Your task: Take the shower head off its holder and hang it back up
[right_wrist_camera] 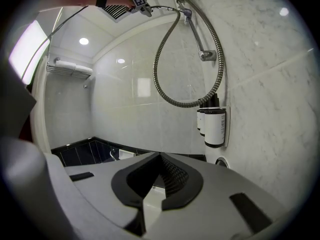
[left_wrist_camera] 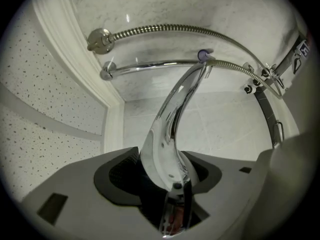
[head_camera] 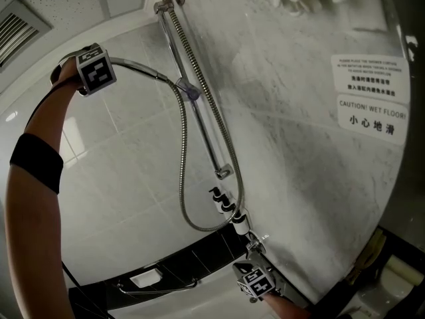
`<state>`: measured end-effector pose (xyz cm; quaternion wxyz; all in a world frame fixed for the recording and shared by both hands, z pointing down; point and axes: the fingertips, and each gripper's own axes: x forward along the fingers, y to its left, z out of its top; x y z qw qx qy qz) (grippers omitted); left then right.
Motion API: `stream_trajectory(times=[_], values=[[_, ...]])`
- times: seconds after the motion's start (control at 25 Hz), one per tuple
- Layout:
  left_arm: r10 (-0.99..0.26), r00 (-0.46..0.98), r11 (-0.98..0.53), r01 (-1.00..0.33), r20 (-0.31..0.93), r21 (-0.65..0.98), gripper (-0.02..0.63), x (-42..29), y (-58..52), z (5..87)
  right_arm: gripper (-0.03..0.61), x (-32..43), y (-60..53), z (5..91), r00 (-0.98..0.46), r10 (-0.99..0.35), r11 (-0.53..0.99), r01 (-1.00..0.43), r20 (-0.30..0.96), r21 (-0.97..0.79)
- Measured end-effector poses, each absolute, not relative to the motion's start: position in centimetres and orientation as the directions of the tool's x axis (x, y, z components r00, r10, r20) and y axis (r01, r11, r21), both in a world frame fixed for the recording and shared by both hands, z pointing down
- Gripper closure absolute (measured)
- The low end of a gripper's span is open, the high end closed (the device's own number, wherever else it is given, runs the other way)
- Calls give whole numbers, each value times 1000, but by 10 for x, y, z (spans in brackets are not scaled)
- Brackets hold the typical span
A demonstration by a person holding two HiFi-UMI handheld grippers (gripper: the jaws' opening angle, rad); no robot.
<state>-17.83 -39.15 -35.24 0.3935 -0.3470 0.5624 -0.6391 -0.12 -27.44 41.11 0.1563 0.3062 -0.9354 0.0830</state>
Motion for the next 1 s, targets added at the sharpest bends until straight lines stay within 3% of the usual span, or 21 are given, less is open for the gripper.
stream_trajectory(times=[1.0], values=[[-911, -412, -119, 204, 26, -972, 351, -140, -431, -329, 561, 9, -276, 422, -765, -543, 793, -603, 347, -87]])
